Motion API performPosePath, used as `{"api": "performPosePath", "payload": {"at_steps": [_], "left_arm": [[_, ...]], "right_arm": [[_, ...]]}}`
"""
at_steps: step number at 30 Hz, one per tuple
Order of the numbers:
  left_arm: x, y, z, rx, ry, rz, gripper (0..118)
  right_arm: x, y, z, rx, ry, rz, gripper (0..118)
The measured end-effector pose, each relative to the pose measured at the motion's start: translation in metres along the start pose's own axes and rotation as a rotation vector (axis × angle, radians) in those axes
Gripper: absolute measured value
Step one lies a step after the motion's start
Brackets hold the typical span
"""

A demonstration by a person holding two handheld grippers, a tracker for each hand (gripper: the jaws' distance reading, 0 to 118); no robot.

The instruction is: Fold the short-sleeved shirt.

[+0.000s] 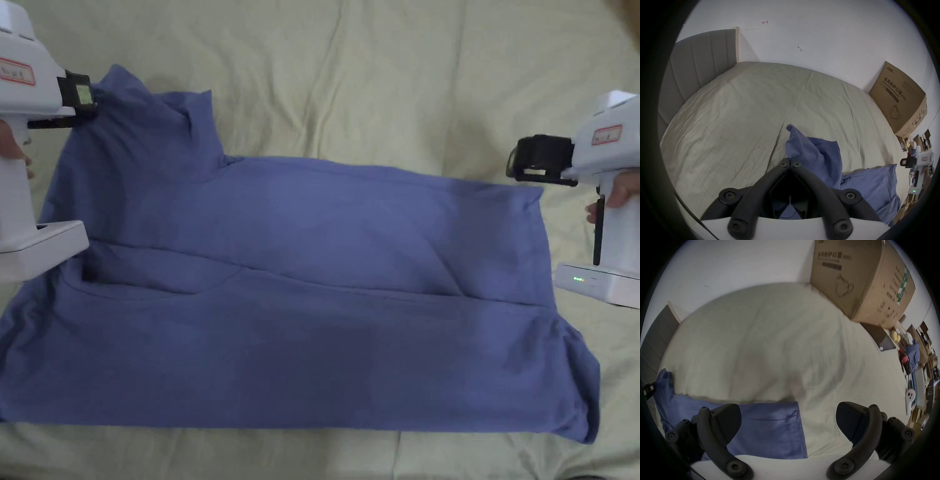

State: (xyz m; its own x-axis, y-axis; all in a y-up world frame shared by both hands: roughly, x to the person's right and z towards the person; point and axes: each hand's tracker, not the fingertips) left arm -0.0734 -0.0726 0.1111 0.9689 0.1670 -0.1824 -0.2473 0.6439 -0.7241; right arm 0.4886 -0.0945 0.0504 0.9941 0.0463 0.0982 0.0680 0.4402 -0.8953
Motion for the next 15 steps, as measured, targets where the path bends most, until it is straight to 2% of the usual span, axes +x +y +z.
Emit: {"api": "performPosePath", "payload": {"at_steps": [3,5,6,9,10,11,15], "left_arm": [[-0.001,0.000,-0.003,-0.004,0.006,0.006,0],[0.000,-0.001,-0.005,-0.011,0.015,-0.002,0],[0.000,-0.001,-0.008,-0.014,0.023,-0.006,0],[0.000,-0.003,-0.008,-0.022,0.026,0.002,0],[-0.001,-0.002,-0.009,-0.022,0.024,0.007,0],[0.000,-0.002,-0.009,-0.022,0.026,0.007,0],[-0.002,-0.001,-0.002,-0.025,0.031,0.004,0]], "right_arm": [[-0.001,-0.002,-0.022,-0.041,0.010,-0.047,96],[-0.008,-0.008,-0.023,-0.030,0.034,-0.072,63],[-0.010,-0.009,-0.026,-0.028,0.030,-0.077,43],[-0.010,-0.010,-0.029,-0.027,0.047,-0.115,25],[-0.009,-0.010,-0.027,-0.014,0.077,-0.142,9],[-0.010,-0.011,-0.023,-0.011,0.080,-0.151,5],[-0.007,-0.011,0.004,0.029,0.092,-0.078,4]]}}
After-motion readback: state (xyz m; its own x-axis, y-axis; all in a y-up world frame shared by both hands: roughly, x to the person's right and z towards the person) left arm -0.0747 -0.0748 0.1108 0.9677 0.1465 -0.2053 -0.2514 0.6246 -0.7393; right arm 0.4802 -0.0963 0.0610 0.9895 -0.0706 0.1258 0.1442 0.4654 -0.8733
